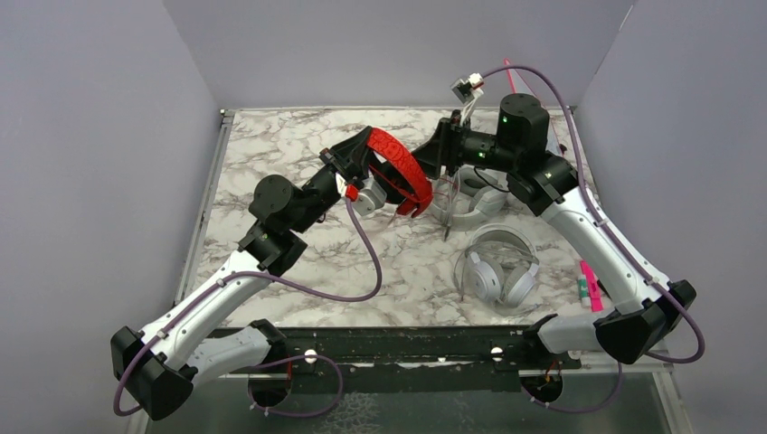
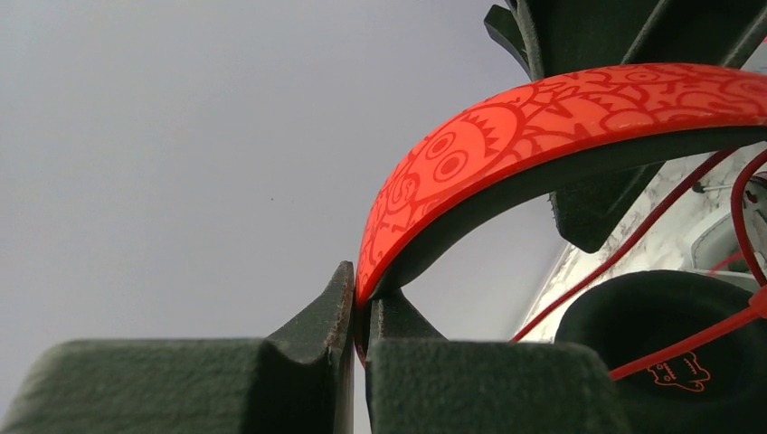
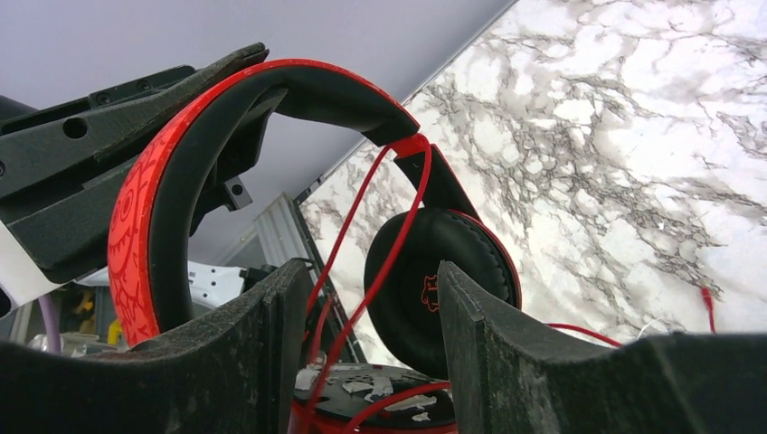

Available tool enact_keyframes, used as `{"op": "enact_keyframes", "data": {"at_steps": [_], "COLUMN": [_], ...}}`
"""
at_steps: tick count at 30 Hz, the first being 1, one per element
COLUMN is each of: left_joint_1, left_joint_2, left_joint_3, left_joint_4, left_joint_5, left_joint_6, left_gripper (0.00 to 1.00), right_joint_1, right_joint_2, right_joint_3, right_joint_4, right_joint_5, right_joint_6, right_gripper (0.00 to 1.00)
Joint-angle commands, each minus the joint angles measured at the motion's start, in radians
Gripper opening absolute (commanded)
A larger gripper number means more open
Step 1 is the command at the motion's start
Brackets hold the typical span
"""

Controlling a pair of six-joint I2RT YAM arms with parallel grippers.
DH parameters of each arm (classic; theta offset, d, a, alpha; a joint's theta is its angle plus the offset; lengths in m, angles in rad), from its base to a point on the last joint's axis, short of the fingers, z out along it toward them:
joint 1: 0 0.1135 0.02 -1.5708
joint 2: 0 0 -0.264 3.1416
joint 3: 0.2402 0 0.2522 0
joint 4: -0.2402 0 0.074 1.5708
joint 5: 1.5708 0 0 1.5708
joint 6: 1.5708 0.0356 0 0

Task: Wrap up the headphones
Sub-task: Wrap the headphones cable around the headphones.

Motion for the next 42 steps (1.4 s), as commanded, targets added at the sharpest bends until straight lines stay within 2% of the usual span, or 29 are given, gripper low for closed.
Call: {"op": "enact_keyframes", "data": {"at_steps": [1,6,9,11,13,16,19,23,26,28,31,33,36,40,42], "left_joint_1": [-0.002,-0.001,-0.001,-0.001,-0.001,-0.002,-0.002,-0.002,0.0,0.0,0.0,0.002,0.002,0.004,0.003], "left_joint_2": [-0.031,-0.058,-0.073,-0.091,-0.102,-0.112,-0.124,-0.031,0.024,0.028,0.049,0.085,0.128,0.144,0.147], "left_joint_3": [0.024,0.008,0.007,0.014,0.044,0.095,0.136,0.388,0.488,0.498,0.526,0.59,0.683,0.754,0.778], "left_joint_4": [0.056,0.052,0.018,-0.049,-0.173,-0.356,-0.49,-0.85,-1.024,-1.057,-1.058,-1.068,-1.086,-1.092,-1.093], "left_joint_5": [-0.015,-0.117,-0.292,-0.391,-0.471,-0.523,-0.568,-0.701,-0.668,-0.631,-0.536,-0.488,-0.443,-0.441,-0.44], "left_joint_6": [-0.033,-0.281,-0.475,-0.585,-0.691,-0.808,-0.897,-1.183,-1.392,-1.51,-1.626,-1.64,-1.647,-1.662,-1.667], "left_gripper": [0.0,0.0,0.0,0.0,0.0,0.0,0.0,0.0,0.0,0.0,0.0,0.0,0.0,0.0,0.0], "right_joint_1": [0.007,-0.033,-0.09,-0.183,-0.272,-0.282,-0.28,-0.27,-0.198,-0.153,-0.094,-0.042,0.007,0.046,0.085], "right_joint_2": [0.0,-0.012,-0.021,-0.025,-0.027,-0.01,-0.003,0.023,0.049,0.056,0.05,0.053,0.09,0.174,0.202], "right_joint_3": [0.044,0.064,0.051,0.029,0.001,-0.034,-0.115,-0.269,-0.377,-0.433,-0.573,-0.645,-0.689,-0.755,-0.781], "right_joint_4": [-0.04,-0.104,-0.114,-0.1,-0.065,0.006,0.146,0.357,0.561,0.661,0.92,1.044,1.122,1.414,1.486], "right_joint_5": [0.047,0.105,0.149,0.091,0.007,-0.122,-0.24,-0.318,-0.327,-0.317,-0.341,-0.315,-0.297,-0.337,-0.298], "right_joint_6": [-0.048,-0.124,-0.148,-0.122,-0.097,-0.074,-0.052,-0.045,-0.042,-0.062,-0.061,-0.103,-0.173,-0.094,-0.123], "right_gripper": [0.6,0.66,0.75,0.76,0.77,0.78,0.78,0.79,0.79,0.8,0.81,0.82,0.82,0.82,0.82]}}
